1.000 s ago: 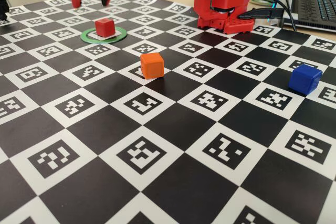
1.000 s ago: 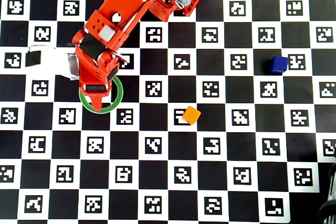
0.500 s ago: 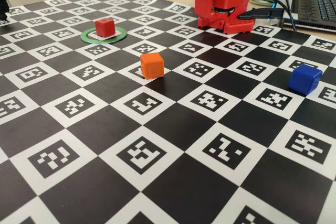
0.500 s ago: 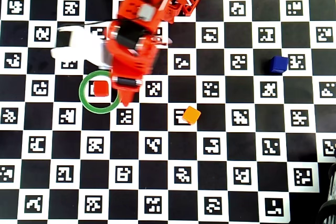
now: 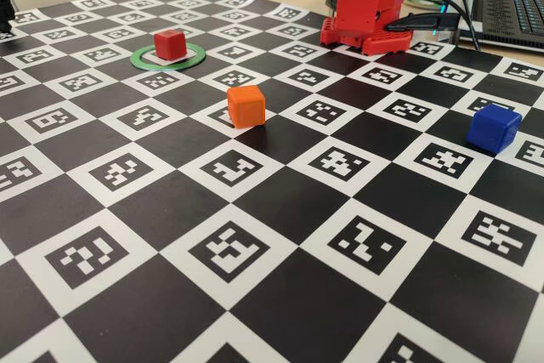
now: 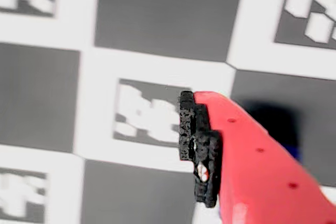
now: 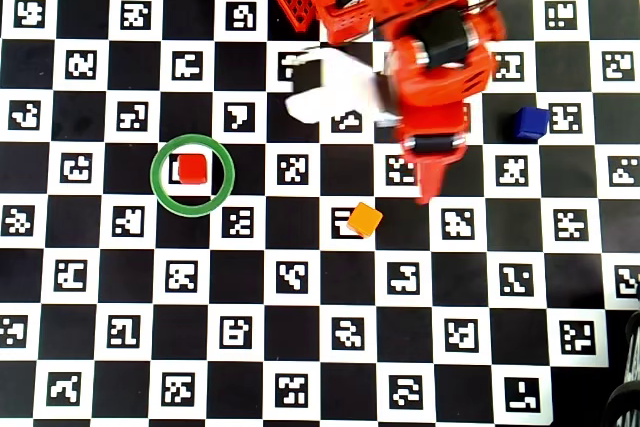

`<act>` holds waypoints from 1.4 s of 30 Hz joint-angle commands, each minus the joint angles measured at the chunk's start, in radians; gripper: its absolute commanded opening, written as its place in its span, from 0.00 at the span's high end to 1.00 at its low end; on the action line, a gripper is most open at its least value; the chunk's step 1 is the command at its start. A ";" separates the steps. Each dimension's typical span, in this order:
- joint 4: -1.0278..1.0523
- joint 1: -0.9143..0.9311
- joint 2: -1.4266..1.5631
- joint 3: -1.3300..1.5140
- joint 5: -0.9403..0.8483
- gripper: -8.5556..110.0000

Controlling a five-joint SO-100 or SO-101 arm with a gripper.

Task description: Grab the red cube then put it in the green circle then put the blue cube on top and finally the orange cube on top

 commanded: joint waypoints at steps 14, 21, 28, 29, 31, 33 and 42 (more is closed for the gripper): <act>-0.051 -0.364 -0.167 -0.212 0.417 0.62; -0.106 -0.446 -0.247 -0.219 0.506 0.55; -0.163 -0.482 -0.299 -0.181 0.577 0.54; -0.183 -0.489 -0.304 -0.167 0.586 0.54; -0.230 -0.499 -0.304 -0.126 0.609 0.53; -0.273 -0.511 -0.305 -0.080 0.620 0.51; -0.413 -0.505 -0.388 0.044 0.637 0.50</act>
